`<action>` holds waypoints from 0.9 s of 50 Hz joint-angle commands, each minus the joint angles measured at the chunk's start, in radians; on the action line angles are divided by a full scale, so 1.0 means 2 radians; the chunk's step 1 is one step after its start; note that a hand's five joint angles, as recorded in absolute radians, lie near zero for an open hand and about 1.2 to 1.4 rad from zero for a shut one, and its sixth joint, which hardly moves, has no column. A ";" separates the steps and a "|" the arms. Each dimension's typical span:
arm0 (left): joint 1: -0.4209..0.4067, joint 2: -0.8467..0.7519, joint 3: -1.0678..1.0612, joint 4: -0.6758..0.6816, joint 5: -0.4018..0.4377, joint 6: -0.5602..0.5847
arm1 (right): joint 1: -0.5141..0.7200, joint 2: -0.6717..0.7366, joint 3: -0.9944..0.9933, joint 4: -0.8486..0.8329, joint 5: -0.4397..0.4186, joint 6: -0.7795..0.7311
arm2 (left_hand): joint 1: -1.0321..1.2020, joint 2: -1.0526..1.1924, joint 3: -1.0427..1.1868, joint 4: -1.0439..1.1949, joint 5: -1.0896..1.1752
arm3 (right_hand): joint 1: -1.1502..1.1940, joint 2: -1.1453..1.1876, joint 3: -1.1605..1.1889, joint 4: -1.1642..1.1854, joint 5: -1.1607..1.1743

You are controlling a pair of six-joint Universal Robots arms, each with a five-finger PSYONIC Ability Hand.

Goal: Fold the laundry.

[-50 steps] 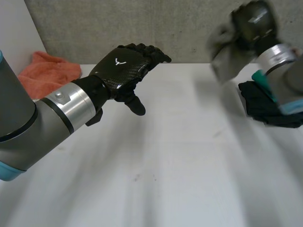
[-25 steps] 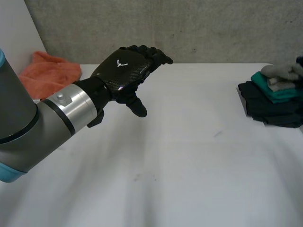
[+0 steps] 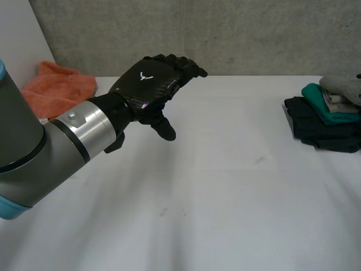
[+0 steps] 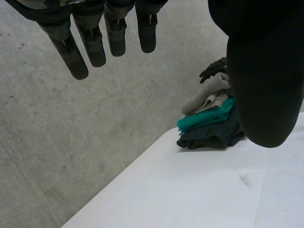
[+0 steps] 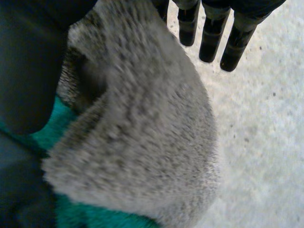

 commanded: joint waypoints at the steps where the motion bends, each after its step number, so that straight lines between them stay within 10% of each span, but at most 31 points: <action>1: -0.011 0.002 -0.005 0.000 0.000 -0.005 | -0.029 -0.092 0.058 0.127 0.039 -0.008 | 0.008 0.012 0.010 0.012 0.013 | -0.014 -0.023 -0.023 -0.031 -0.036; 20: -0.010 0.024 0.001 0.012 -0.014 -0.008 | -0.163 -0.208 0.031 0.223 0.288 -0.123 | 0.005 0.009 0.007 0.009 0.010 | -0.014 -0.023 -0.023 -0.031 -0.036; 28: 0.080 0.013 0.036 0.098 -0.094 -0.002 | -0.005 -0.301 0.079 0.137 0.228 -0.039 | -0.011 -0.007 -0.009 -0.007 -0.007 | -0.014 -0.023 -0.023 -0.031 -0.036; 45: 0.290 -0.328 0.290 0.094 -0.028 0.104 | 0.289 -0.318 0.264 0.076 0.163 -0.052 | 0.004 0.007 0.005 0.008 0.008 | -0.014 -0.023 -0.023 -0.031 -0.036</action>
